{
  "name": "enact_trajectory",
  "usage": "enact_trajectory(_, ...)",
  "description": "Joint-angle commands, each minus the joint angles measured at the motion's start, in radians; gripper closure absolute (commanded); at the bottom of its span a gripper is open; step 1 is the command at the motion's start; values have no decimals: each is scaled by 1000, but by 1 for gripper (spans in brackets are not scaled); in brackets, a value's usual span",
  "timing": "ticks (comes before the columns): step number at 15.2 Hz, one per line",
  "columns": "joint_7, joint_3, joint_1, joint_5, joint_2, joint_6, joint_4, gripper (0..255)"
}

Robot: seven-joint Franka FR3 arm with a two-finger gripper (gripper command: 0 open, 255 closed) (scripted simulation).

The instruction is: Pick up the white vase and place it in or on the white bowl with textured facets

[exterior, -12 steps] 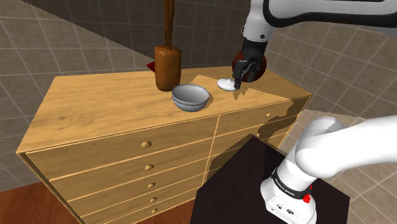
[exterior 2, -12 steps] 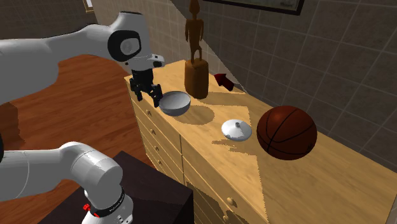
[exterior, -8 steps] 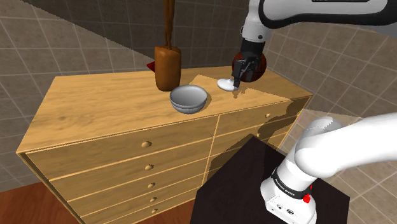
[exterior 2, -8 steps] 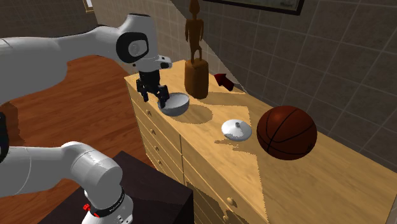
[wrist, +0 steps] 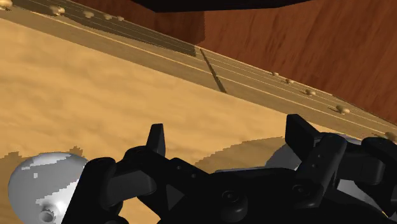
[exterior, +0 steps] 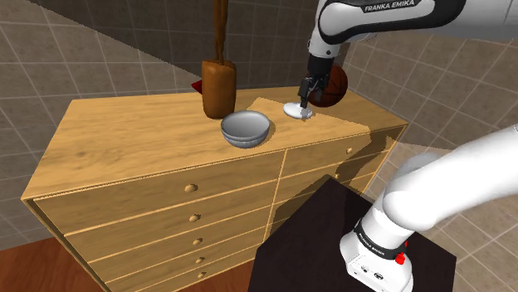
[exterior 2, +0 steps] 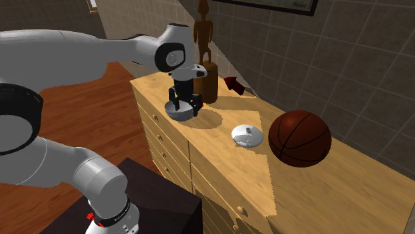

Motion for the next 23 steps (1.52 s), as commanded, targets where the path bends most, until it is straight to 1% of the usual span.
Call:
enact_trajectory(1, -41, -32, -9, -11, 59, 36, 28, 0)
enact_trajectory(6, -138, -101, -25, -10, 225, 104, 134, 0)
enact_trajectory(10, -220, -148, -39, 13, 367, 143, 240, 0)
enact_trajectory(16, -345, -197, -77, 84, 593, 170, 440, 0)
enact_trajectory(22, -456, -210, -148, 170, 832, 148, 696, 0)
enact_trajectory(23, -456, -208, -150, 171, 835, 160, 686, 0)
